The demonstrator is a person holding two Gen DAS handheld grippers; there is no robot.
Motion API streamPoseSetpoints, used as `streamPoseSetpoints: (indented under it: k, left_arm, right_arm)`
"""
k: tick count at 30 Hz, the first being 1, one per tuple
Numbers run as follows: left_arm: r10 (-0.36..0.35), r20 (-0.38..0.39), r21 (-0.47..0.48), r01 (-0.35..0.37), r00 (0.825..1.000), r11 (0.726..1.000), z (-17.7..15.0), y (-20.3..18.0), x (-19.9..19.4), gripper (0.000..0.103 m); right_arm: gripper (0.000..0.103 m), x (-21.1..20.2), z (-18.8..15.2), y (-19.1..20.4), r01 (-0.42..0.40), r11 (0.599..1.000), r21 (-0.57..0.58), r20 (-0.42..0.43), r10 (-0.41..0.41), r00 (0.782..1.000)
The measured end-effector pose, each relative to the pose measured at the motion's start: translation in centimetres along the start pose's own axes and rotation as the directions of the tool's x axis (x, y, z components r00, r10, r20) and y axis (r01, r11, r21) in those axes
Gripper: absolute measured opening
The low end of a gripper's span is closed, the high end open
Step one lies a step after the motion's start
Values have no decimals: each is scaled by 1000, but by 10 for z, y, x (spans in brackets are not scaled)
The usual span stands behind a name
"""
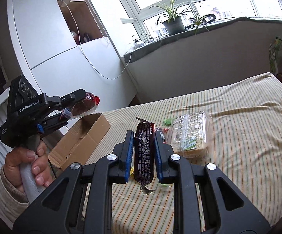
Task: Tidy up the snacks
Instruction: 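Carry the Snickers bar and red-trimmed bag in both tools to the box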
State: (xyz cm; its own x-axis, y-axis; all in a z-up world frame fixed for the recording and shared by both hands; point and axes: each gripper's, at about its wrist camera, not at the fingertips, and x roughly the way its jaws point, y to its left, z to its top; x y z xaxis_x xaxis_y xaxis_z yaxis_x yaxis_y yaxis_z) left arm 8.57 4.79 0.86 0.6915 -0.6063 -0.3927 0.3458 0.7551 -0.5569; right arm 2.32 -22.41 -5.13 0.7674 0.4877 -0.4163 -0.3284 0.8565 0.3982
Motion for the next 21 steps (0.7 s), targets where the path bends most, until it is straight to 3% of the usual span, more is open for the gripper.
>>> streamPoseSetpoints:
  k: [5,12,21]
  left_arm:
    - [7,30,-4,-7,1000,1000,-4,5,-20,33]
    - [95,102,-1,-95,990,995,-14,27,-63,33]
    - [262,198,-53,-257,944,965,-28,79,-127,33]
  right_arm:
    - [21,-6,0,16,-1,1000,-27,0,1,1000]
    - [21,5,-3,45,-16,997,-77,-31,14,999]
    - [21,54,-12,113,-92,981,-170,-134,69,989]
